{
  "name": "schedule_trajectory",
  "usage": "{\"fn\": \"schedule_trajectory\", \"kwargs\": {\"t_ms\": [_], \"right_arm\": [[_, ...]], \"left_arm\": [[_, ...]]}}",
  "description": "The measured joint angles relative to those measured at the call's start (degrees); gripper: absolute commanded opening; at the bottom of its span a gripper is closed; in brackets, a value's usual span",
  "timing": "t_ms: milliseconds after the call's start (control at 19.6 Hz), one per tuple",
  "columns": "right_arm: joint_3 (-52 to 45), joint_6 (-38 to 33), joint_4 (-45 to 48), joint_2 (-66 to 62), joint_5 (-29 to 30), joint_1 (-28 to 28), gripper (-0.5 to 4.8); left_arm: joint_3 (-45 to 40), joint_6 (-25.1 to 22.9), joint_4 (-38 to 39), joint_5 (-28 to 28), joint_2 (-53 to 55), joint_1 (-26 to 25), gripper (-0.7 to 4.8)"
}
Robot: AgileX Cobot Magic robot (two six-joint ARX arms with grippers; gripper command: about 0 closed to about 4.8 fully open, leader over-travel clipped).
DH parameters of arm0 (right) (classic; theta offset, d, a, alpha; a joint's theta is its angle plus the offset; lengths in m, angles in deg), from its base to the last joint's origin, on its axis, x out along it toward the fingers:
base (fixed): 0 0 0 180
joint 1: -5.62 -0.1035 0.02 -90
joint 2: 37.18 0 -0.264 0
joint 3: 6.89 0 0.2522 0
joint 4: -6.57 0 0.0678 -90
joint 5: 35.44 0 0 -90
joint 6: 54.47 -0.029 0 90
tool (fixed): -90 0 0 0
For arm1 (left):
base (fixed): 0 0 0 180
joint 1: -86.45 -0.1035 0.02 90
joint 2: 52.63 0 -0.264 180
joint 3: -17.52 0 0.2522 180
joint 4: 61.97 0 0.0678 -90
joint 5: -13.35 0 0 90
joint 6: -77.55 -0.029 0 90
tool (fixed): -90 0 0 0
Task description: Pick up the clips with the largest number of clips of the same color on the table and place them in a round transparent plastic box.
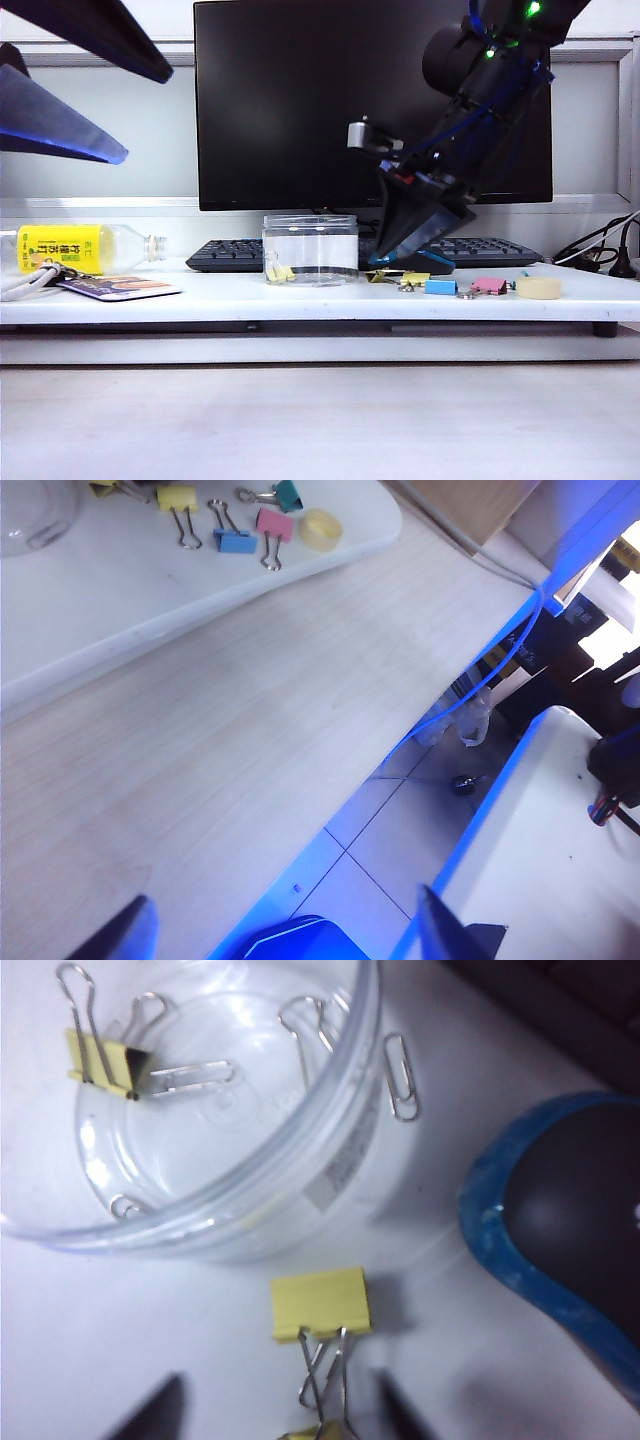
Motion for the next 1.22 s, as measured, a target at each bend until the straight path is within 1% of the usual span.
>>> {"fn": "schedule_trajectory", "kwargs": {"t_ms": [102,306,713,815,866,968,1070,1223], "right_arm": [[0.00,0.26,0.09,-0.02,-0.59,0.00,2.41],[0.00,1.84,0.15,-0.04,-3.82,0.00,2.41],[0.02,2.51,0.79,-1.86,-3.82,0.00,2.40],[0.15,2.64,1.09,-2.80,-2.82,0.00,2.34],[0.17,2.71,1.22,-3.06,-2.45,0.00,1.85],[0.35,2.69,2.01,-3.48,-2.27,-0.02,1.17],[0.35,2.71,2.36,-3.58,-2.27,0.00,0.87],[0.33,2.71,2.60,-3.63,-2.25,-0.02,0.84]], "left_arm": [[0.00,0.00,0.04,0.00,0.00,0.00,3.44],[0.00,0.00,0.04,0.00,0.00,0.00,3.44],[0.00,0.00,0.04,-0.02,0.00,0.00,3.44],[0.00,0.00,0.02,-0.02,0.00,0.00,3.44],[0.00,0.00,0.02,-0.02,0.00,0.00,3.44],[0.00,0.00,0.04,-0.17,0.00,0.00,3.44],[0.00,-0.02,0.04,-0.24,0.00,0.00,3.44],[0.00,-0.02,0.02,-0.24,0.00,0.00,3.44]]}}
